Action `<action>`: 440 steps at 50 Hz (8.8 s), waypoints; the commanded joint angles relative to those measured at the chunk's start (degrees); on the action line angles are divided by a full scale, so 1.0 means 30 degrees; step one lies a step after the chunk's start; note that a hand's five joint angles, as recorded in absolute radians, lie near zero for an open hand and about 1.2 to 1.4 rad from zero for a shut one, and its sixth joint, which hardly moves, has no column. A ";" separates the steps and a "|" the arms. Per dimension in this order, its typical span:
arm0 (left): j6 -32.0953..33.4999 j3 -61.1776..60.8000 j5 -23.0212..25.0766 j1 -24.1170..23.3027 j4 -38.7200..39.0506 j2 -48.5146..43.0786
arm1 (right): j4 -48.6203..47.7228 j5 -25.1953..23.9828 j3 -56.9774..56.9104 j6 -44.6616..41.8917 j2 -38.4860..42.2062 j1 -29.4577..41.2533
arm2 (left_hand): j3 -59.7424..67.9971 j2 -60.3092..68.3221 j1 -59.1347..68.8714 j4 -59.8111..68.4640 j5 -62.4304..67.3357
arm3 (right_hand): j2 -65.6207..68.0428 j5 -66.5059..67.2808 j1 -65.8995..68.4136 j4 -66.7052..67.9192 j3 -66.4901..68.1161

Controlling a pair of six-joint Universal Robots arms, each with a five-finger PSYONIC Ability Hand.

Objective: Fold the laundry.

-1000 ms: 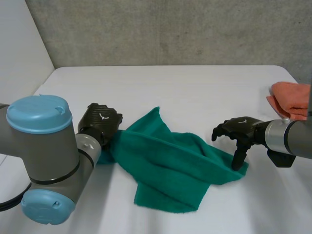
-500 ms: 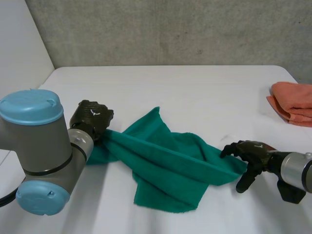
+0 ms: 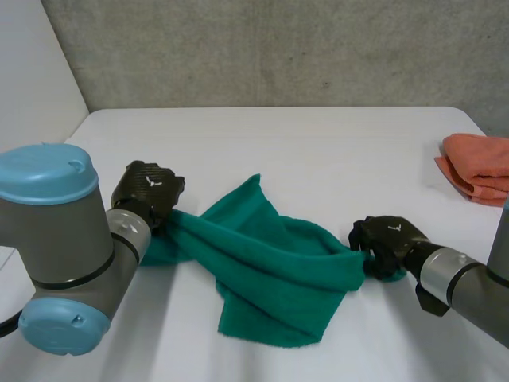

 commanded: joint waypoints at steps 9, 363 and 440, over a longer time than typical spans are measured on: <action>0.0276 0.0371 -0.0021 0.0173 -0.1169 0.5390 | 1.1645 0.0765 -0.8191 -0.9493 -0.5606 -0.0043 | 0.3972 0.3868 0.4854 0.3746 0.4673 | 0.4333 0.4612 0.8301 0.4002 0.4100; -0.1950 0.1745 0.4374 -0.1672 0.5978 -0.4302 | 0.2192 0.5250 -0.4888 -0.2058 0.1601 0.4881 | -1.9362 -1.9466 -1.8480 -1.9588 -1.8661 | -1.9000 -1.8722 -1.5033 -1.9331 -1.9234; -0.6813 0.4355 0.4550 -0.2317 0.0822 -0.4890 | 0.4531 0.3520 -0.9483 0.2483 0.3297 0.5788 | -1.8730 -1.8833 -1.7848 -1.8955 -1.8028 | -1.9000 -1.8722 -1.5033 -1.9331 -1.9234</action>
